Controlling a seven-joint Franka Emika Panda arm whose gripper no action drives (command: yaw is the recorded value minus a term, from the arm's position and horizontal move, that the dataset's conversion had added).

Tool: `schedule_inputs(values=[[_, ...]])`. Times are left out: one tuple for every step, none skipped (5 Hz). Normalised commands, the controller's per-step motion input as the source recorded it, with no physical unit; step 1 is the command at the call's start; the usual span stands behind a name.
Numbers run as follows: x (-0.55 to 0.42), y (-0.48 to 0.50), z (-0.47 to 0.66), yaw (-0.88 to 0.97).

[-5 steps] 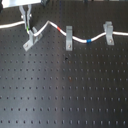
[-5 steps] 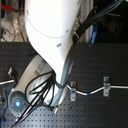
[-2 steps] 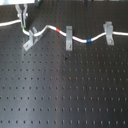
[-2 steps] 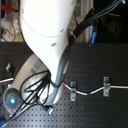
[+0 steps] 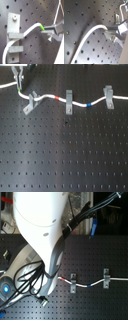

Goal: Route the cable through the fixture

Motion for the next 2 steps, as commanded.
schedule_inputs(values=[[0.018, 0.187, 0.0, 0.19], [0.0, 0.0, -0.02, 0.03]])
